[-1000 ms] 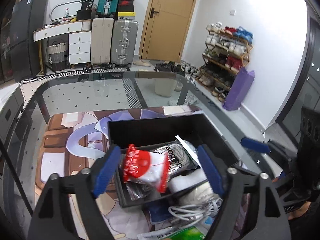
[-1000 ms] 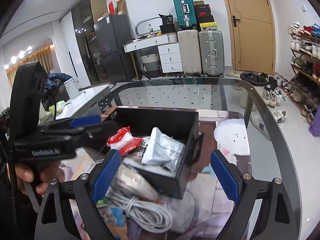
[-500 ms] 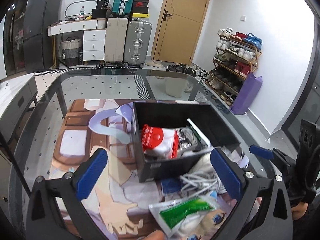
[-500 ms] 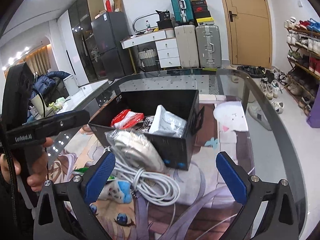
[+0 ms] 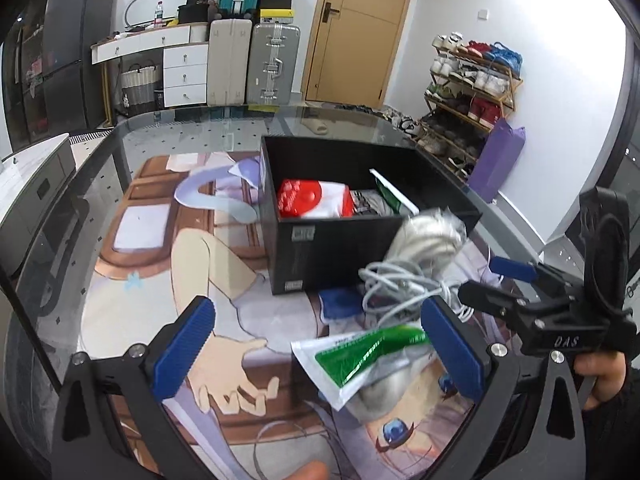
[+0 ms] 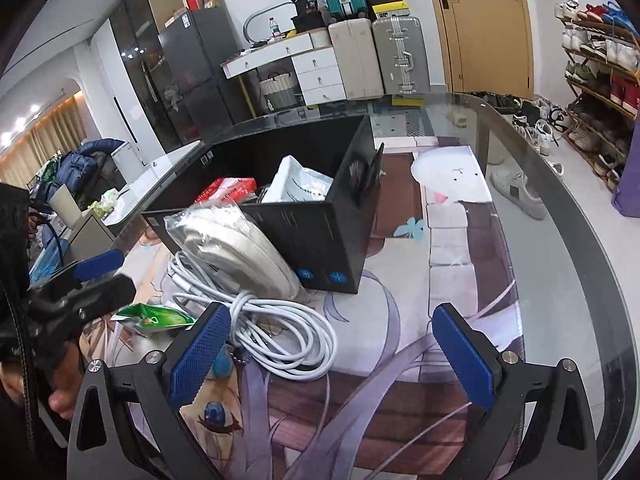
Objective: Organize soft objects
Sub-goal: 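Move both grippers back toward the cables and green tube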
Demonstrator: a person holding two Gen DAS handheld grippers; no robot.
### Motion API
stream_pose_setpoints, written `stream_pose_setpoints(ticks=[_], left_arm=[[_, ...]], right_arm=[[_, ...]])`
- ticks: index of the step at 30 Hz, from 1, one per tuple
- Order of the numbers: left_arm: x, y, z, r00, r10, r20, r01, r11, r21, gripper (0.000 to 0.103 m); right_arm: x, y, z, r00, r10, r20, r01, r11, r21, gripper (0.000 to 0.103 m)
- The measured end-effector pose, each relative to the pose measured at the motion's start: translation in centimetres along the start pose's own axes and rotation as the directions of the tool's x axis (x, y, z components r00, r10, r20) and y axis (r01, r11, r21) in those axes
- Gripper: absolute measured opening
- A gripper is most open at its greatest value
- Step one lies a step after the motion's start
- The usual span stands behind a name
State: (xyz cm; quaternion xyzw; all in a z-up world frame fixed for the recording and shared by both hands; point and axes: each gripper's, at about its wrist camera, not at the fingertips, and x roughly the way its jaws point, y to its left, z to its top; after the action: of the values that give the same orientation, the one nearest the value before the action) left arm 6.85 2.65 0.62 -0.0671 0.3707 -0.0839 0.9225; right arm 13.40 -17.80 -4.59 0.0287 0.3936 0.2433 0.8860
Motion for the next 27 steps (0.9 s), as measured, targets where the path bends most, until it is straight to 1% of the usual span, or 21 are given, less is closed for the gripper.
stream_pose_setpoints(ticks=[4,6,8,13,16,21,27], left_arm=[[0.0,-0.4,-0.5,1.000,-0.023,-0.017,0.023,1.000,0.004,0.103],[0.2,-0.6,-0.7,0.999,-0.035,-0.035,0.035,0.999,-0.008,0.103],[0.2,-0.8,-0.8,0.997,-0.061,-0.047,0.061,0.998,-0.019,0.103],[-0.9,-1.3,-1.0,0.995,-0.096,-0.033,0.095,0.995,-0.010,0.103],[-1.0,-1.5,-0.9,0.993,-0.113,-0.041,0.112,0.994,-0.011,0.103],[0.1,-2.1,-1.2,0.995,-0.080,-0.061,0.080,0.997,-0.015,0.103],[1.3,-2.5,-1.5,0.998,-0.021,-0.067,0.018,0.999,-0.044,0.103]], right_arm=[[0.5,0.0,-0.2,1.000,0.008,-0.009,-0.008,1.000,-0.008,0.102],[0.7,0.0,-0.3,1.000,0.015,-0.013,-0.015,1.000,-0.009,0.102],[0.9,0.0,-0.4,1.000,0.020,-0.015,-0.020,1.000,-0.007,0.102],[0.9,-0.2,-0.6,1.000,0.027,-0.013,-0.027,1.000,0.002,0.102],[0.8,-0.3,-0.5,0.999,0.032,-0.011,-0.031,0.999,0.009,0.102],[0.7,-0.4,-0.5,0.999,0.035,-0.005,-0.035,0.999,0.012,0.102],[0.6,-0.4,-0.8,0.999,0.031,-0.010,-0.031,0.999,0.019,0.102]])
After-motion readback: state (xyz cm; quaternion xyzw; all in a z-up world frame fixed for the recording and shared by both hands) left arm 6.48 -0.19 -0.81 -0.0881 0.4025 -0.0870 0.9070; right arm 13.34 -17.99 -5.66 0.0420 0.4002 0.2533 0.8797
